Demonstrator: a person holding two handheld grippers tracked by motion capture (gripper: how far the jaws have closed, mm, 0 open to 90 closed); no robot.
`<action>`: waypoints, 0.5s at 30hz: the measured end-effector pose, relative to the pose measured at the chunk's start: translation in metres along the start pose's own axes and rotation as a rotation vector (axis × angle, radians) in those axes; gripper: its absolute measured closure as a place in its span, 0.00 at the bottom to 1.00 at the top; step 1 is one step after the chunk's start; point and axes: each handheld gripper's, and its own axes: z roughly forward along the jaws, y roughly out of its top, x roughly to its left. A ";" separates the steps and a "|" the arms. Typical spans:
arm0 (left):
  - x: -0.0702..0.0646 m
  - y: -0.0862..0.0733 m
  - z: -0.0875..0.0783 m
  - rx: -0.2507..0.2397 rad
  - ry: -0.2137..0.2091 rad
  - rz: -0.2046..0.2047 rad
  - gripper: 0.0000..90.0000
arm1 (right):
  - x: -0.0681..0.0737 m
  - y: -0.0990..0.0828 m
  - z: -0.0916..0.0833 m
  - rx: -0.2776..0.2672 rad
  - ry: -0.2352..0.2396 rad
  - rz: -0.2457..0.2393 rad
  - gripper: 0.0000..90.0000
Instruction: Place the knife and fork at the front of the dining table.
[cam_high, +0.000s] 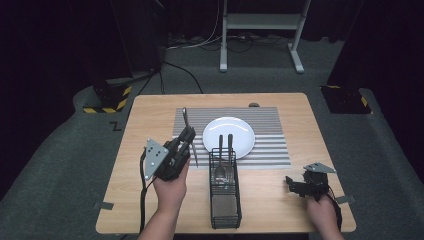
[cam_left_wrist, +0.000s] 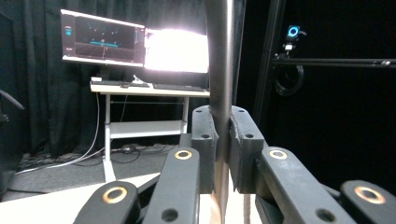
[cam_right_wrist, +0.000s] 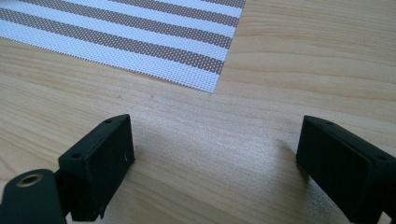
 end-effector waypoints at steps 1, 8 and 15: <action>0.002 -0.002 0.001 0.002 0.002 0.000 0.91 | 0.000 0.000 0.000 -0.002 0.000 0.001 0.12; 0.018 -0.017 0.008 0.044 0.035 -0.019 0.91 | 0.000 0.000 0.000 -0.002 0.000 0.001 0.12; 0.033 -0.030 0.013 0.076 0.054 -0.035 0.91 | 0.000 0.000 0.000 0.000 0.002 0.000 0.12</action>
